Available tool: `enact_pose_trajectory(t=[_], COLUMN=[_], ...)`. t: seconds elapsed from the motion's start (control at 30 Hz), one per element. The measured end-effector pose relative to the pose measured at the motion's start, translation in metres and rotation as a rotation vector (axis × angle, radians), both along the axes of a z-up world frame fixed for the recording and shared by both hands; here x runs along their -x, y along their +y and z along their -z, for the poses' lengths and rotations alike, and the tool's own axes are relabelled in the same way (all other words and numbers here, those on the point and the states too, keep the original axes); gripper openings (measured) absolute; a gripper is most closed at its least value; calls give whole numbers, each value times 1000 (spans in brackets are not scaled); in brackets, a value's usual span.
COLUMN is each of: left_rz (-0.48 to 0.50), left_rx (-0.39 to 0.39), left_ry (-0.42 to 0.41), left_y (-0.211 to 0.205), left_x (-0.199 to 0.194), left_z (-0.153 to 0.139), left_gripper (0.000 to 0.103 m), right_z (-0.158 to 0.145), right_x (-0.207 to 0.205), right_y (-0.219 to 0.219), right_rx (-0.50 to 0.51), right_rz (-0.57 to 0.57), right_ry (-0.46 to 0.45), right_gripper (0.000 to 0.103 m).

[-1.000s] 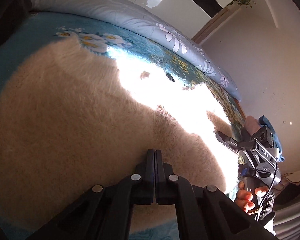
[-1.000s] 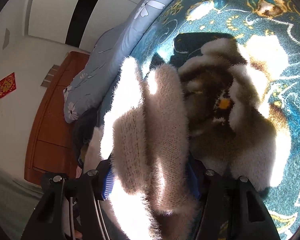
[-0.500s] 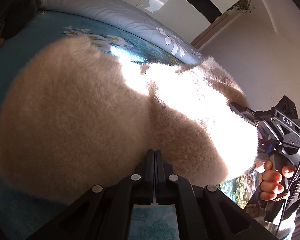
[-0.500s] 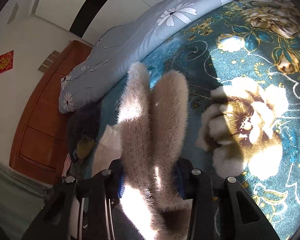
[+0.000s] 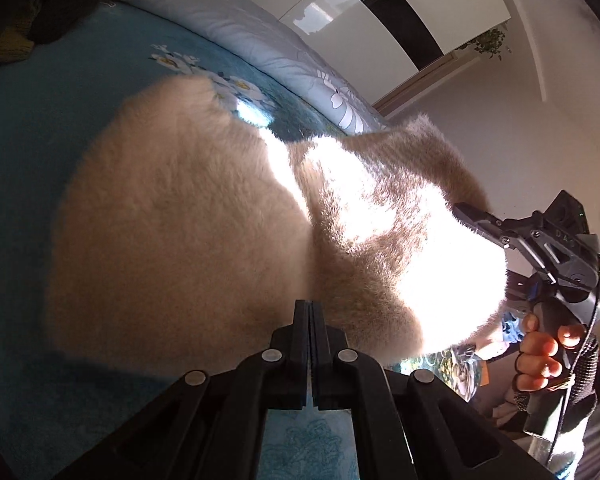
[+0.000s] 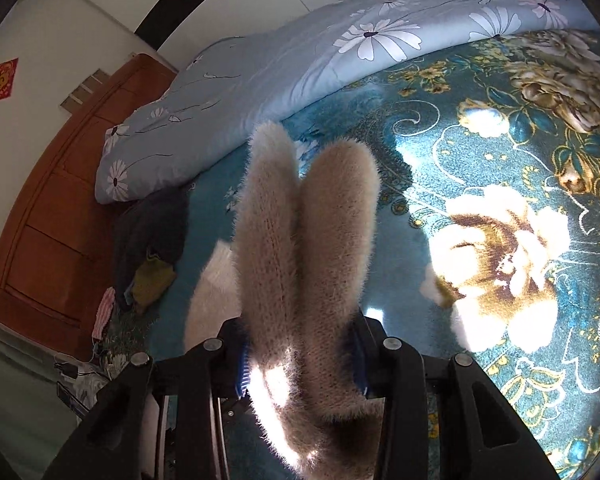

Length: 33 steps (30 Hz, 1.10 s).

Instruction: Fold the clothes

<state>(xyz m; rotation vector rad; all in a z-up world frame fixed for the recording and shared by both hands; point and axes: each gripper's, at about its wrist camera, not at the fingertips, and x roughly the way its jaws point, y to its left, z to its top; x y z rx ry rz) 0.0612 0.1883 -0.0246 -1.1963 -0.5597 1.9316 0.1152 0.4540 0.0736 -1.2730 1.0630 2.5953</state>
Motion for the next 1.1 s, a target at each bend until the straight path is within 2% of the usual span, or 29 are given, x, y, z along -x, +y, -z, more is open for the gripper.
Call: enact_pose_trajectory(t=[0.07, 0.13, 0.17, 0.2, 0.27, 0.37, 0.47, 0.57, 0.87, 1.03, 1.1], left_rz=[-70, -162, -197, -220, -215, -145, -120, -103, -24, 9, 1], left_rx=[26, 93, 131, 161, 168, 76, -6, 6, 85, 92, 97], left_ry=[66, 135, 153, 159, 122, -3, -127, -194, -154, -158, -165], left_y=[-23, -47, -55, -61, -65, -63, -62, -59, -29, -19, -19], left_x=[4, 12, 19, 26, 42, 68, 85, 95, 108, 102, 100], left_z=[-14, -24, -25, -24, -14, 9, 30, 43, 36, 34, 34], left_gripper=[3, 4, 13, 30, 53, 62, 70, 70, 81, 80, 74], right_z=[5, 12, 16, 21, 30, 40, 49, 57, 86, 99, 104], right_x=[-4, -11, -13, -16, -20, -24, -27, -30, -24, -22, -22], right_y=[6, 13, 17, 21, 28, 36, 42, 49, 66, 72, 72], right_rx=[18, 40, 54, 68, 100, 130, 158, 186, 245, 275, 290], right_rz=[9, 18, 27, 36, 55, 59, 53, 45, 31, 26, 28], right_ry=[5, 13, 12, 10, 9, 16, 23, 31, 15, 16, 26], right_gripper=[41, 41, 40, 41, 41, 41, 41, 41, 45, 50, 52])
